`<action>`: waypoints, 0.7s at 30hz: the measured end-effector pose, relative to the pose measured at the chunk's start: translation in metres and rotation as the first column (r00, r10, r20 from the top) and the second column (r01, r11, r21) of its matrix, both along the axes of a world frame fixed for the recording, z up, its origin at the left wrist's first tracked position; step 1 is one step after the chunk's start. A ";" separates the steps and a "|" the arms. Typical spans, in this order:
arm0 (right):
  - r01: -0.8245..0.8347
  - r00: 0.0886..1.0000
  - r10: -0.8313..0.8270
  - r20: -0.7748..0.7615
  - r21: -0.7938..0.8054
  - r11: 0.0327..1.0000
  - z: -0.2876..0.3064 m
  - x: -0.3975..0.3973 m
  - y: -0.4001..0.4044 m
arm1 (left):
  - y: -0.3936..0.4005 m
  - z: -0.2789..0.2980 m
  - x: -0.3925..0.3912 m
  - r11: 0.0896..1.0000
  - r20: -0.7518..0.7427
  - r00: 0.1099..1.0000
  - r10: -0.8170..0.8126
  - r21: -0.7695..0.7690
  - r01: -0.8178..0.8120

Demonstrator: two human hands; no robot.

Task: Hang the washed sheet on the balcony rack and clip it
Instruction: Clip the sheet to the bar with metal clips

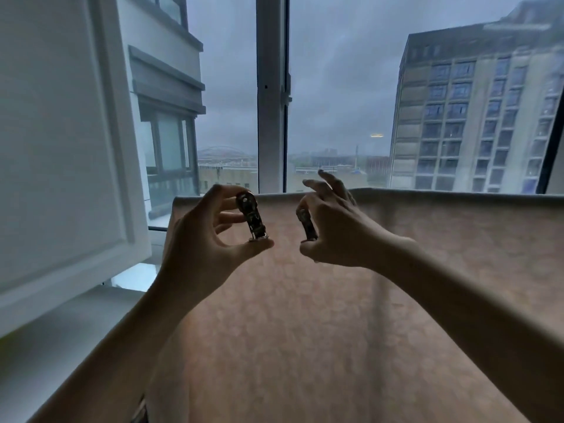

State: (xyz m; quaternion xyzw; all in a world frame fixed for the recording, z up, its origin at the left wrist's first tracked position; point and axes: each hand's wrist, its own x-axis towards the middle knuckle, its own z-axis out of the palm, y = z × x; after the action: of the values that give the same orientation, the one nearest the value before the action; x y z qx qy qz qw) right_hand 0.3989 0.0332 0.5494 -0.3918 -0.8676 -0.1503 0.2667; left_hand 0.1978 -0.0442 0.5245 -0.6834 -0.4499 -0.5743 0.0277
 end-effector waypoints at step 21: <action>0.111 0.978 -0.123 0.166 0.076 0.991 -0.007 0.008 0.005 | 0.048 0.054 -0.008 0.979 0.039 0.978 -0.206 0.007 0.206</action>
State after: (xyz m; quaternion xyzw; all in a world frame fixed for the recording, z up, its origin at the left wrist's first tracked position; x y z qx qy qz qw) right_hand 0.4069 0.0381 0.5427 -0.4188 -0.8572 -0.2276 0.1951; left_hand 0.1903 0.0034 0.5785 -0.7147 -0.3764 -0.5881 -0.0400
